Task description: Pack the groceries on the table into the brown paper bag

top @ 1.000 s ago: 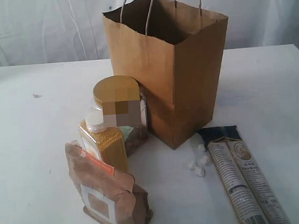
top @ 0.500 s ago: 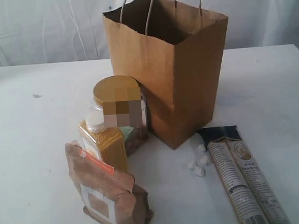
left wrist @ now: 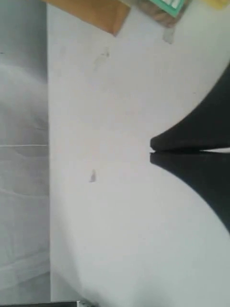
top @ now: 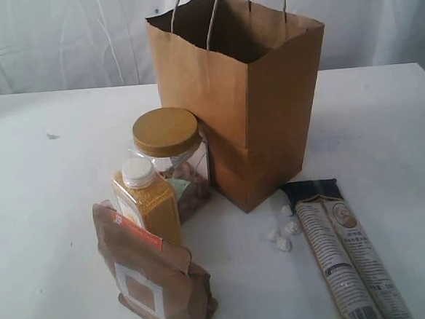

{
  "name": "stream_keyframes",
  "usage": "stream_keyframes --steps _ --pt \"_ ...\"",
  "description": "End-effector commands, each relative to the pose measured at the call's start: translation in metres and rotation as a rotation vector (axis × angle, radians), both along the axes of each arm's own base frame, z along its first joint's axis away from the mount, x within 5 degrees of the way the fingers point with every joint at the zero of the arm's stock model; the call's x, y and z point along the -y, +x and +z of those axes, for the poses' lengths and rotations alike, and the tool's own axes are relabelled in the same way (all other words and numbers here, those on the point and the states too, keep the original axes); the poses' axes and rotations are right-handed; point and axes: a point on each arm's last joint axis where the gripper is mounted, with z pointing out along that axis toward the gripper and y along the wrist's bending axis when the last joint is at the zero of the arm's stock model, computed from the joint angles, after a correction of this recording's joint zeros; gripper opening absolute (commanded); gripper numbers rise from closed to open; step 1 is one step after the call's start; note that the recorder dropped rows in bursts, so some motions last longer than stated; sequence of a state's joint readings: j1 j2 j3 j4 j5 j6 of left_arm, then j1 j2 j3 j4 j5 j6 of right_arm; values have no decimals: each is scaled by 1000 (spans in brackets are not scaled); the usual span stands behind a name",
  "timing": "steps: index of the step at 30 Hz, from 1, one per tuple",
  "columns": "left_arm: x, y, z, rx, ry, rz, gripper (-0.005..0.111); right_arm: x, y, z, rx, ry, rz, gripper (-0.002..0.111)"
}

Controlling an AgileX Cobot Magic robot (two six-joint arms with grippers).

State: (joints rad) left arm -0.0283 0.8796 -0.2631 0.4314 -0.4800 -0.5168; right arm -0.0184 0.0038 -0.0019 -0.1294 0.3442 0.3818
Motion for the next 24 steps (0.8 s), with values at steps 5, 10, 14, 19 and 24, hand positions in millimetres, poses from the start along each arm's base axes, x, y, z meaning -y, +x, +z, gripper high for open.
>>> stream_keyframes --steps 5,10,14,19,24 --pt "3 0 -12 -73 150 -82 0 0 0 0 4 -4 -6 0" --pt "16 -1 -7 11 211 -215 0 0 0 0 4 -4 -6 0" --pt "33 -6 -13 72 528 -501 0 0 0 0 4 -4 -6 0" --pt "40 -1 -28 37 687 -622 0 0 0 0 4 -4 -6 0" --pt "44 4 -35 36 658 -661 0 0 0 0 4 -4 -6 0"
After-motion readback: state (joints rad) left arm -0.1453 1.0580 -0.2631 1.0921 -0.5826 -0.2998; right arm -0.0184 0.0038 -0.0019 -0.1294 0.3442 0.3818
